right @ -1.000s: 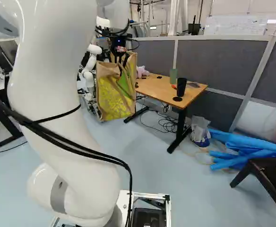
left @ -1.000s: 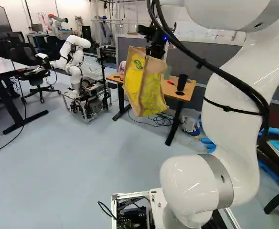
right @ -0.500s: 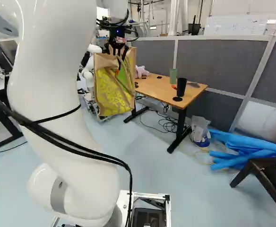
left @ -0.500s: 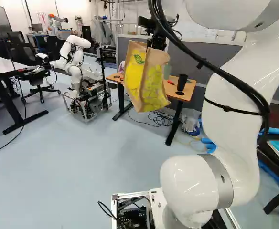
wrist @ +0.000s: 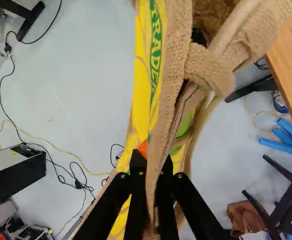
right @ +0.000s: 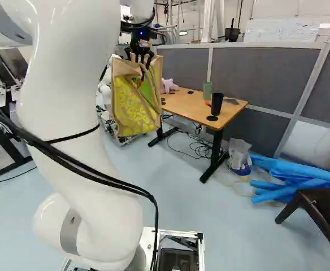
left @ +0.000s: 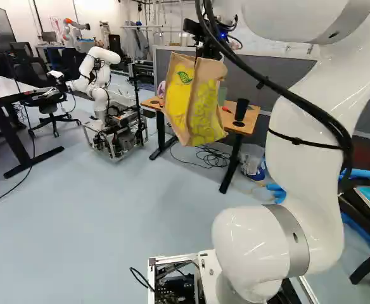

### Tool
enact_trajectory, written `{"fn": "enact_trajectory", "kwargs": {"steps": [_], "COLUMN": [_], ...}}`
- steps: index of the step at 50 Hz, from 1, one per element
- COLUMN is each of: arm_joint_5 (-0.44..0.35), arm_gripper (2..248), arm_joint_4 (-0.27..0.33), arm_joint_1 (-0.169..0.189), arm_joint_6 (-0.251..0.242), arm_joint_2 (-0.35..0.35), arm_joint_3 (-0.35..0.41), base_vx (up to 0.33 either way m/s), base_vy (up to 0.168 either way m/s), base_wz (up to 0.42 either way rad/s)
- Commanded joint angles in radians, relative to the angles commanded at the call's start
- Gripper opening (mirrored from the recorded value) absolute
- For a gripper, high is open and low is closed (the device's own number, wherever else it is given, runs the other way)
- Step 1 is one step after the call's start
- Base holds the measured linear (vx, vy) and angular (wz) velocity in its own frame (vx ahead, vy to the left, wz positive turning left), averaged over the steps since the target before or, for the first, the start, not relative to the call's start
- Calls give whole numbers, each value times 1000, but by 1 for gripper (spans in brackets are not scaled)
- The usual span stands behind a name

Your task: Pick up the bag on the ground and place it on the table

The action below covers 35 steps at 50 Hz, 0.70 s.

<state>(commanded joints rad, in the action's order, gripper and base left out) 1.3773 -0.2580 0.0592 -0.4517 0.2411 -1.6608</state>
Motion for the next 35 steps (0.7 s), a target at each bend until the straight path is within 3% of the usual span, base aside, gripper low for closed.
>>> {"fn": "enact_trajectory", "kwargs": {"steps": [35], "arm_joint_5": [0], "arm_gripper": [28], "arm_joint_4": [0], "arm_joint_1": [0], "arm_joint_6": [0], "arm_joint_2": [2], "arm_joint_3": [-3], "base_vx": [0], "base_vy": [0], "base_wz": [0]}}
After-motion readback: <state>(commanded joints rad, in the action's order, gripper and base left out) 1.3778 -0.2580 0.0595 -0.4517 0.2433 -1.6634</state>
